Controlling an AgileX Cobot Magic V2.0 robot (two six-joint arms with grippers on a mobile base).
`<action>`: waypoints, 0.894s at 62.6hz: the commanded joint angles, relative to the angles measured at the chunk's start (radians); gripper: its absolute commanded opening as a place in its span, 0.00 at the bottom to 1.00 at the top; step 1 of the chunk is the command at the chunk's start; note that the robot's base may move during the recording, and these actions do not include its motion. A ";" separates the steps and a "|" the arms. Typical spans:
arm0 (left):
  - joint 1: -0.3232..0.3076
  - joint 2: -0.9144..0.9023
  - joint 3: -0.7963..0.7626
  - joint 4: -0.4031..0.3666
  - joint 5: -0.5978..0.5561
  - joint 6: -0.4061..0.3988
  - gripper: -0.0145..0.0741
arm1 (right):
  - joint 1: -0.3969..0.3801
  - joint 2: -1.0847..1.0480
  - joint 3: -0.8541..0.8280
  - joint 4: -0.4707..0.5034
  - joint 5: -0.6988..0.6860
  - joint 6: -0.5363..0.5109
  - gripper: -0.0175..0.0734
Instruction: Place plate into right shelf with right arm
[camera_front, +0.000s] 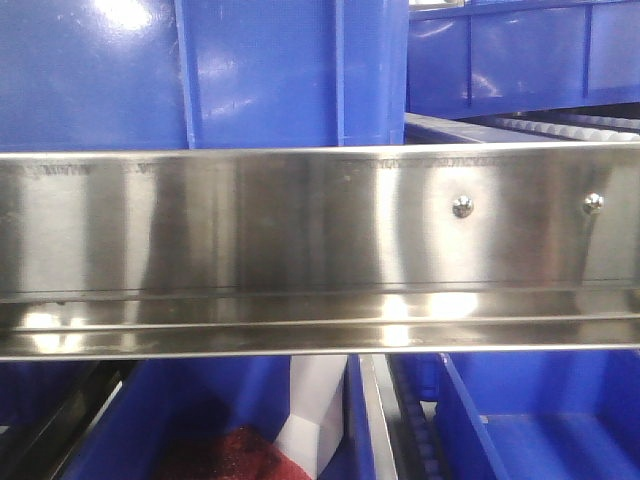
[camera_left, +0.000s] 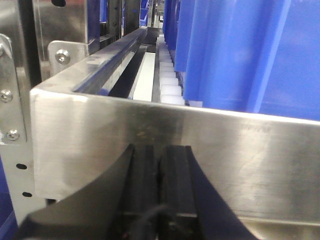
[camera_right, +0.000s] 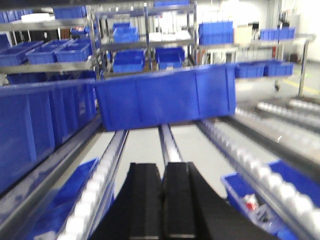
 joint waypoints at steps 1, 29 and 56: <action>-0.002 -0.006 0.009 0.000 -0.089 -0.006 0.11 | -0.002 -0.004 0.012 0.044 -0.126 -0.006 0.25; -0.002 -0.006 0.009 0.000 -0.089 -0.006 0.11 | 0.017 -0.121 0.191 0.202 -0.190 -0.293 0.25; -0.002 -0.006 0.009 0.000 -0.089 -0.006 0.11 | 0.058 -0.121 0.317 0.194 -0.214 -0.292 0.25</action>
